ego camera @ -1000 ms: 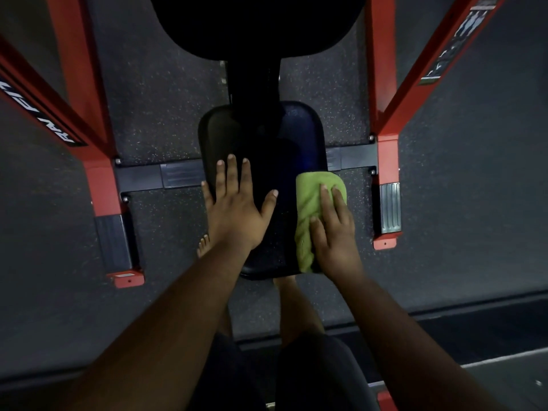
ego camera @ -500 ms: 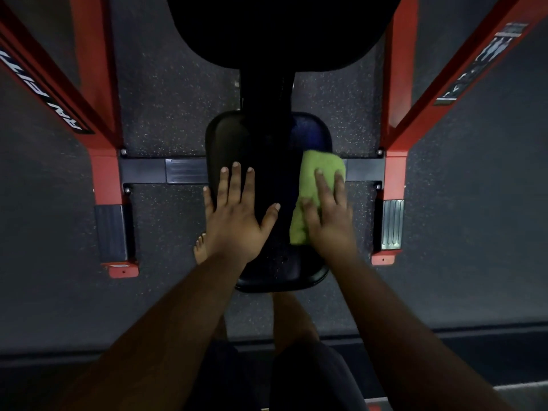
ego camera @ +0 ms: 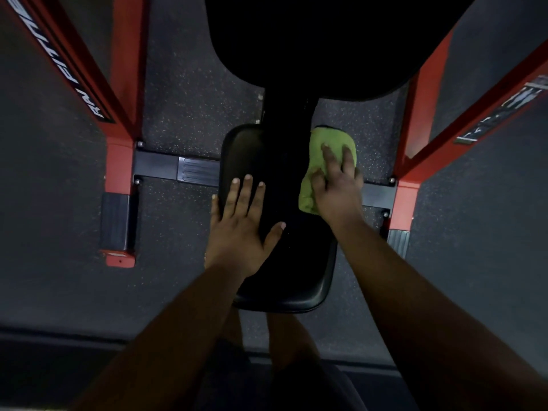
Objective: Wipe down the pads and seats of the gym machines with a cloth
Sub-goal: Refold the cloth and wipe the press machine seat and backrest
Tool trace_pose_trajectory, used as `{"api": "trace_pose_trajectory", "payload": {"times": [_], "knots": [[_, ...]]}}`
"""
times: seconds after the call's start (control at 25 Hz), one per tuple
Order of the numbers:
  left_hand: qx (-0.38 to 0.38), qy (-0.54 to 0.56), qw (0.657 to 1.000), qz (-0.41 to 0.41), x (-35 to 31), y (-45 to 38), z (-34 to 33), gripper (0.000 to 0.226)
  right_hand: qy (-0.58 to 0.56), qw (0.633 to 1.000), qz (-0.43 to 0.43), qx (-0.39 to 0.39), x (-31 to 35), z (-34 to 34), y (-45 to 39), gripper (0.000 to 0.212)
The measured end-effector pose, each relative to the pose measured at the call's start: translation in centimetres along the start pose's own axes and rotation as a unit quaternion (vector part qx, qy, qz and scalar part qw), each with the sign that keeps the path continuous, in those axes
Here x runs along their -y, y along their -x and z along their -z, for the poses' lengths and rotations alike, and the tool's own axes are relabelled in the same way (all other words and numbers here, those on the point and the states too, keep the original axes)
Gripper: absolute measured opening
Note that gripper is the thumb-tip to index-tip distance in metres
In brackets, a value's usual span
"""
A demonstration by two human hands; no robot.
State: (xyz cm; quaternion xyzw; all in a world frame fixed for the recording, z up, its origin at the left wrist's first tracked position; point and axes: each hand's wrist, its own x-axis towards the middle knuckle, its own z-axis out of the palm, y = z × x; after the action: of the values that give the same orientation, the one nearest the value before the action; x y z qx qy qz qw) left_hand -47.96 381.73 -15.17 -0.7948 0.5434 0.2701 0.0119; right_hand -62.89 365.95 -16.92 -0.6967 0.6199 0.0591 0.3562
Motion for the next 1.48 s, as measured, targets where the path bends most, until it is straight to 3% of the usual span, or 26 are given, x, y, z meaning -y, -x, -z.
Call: {"api": "trace_pose_trajectory", "payload": {"times": [0.2, 0.4, 0.6, 0.72, 0.8, 0.88, 0.96, 1.04, 1.28, 1.48], "knots": [[0.009, 0.008, 1.0, 0.004, -0.1, 0.0, 0.1, 0.084, 0.018, 1.0, 0.016, 0.003, -1.8, -1.9, 8.9, 0.053], [0.004, 0.011, 1.0, 0.004, -0.1, -0.1, 0.1, 0.083, 0.09, 0.995, 0.022, 0.026, 0.0, -0.9, 0.4, 0.058], [-0.012, 0.02, 1.0, 0.002, 0.1, 0.0, 0.1, 0.082, 0.213, 0.971, 0.101, 0.027, 2.1, 0.3, -4.7, 0.053], [-0.02, 0.034, 0.999, 0.011, 0.0, 0.0, 0.2, 0.081, 0.204, 0.959, 0.198, -0.007, 1.2, 0.8, -1.3, 0.054], [-0.027, 0.041, 0.999, 0.011, -0.1, 0.0, 0.2, 0.081, 0.218, 0.938, 0.268, 0.015, -1.2, 1.8, 1.7, 0.058], [-0.029, 0.038, 0.999, 0.019, 0.0, 0.1, 0.0, 0.082, 0.248, 0.937, 0.244, 0.038, -2.4, 2.5, 1.5, 0.077], [-0.021, 0.039, 0.999, 0.018, 0.0, 0.1, 0.0, 0.083, 0.227, 0.958, 0.159, 0.072, -1.5, 1.8, -1.3, 0.089], [-0.019, 0.037, 0.999, 0.021, -0.1, 0.0, 0.0, 0.086, 0.184, 0.97, 0.129, 0.09, -0.1, 0.7, -3.2, 0.084], [-0.051, 0.036, 0.993, 0.103, -2.0, 4.5, 0.0, 0.08, 0.154, 0.972, 0.159, 0.083, -1.5, 0.5, -1.7, 0.073], [-0.045, 0.054, 0.988, 0.138, -2.5, 6.0, -1.1, 0.086, 0.286, 0.945, 0.153, 0.05, 3.5, -1.1, -4.1, 0.068]]}}
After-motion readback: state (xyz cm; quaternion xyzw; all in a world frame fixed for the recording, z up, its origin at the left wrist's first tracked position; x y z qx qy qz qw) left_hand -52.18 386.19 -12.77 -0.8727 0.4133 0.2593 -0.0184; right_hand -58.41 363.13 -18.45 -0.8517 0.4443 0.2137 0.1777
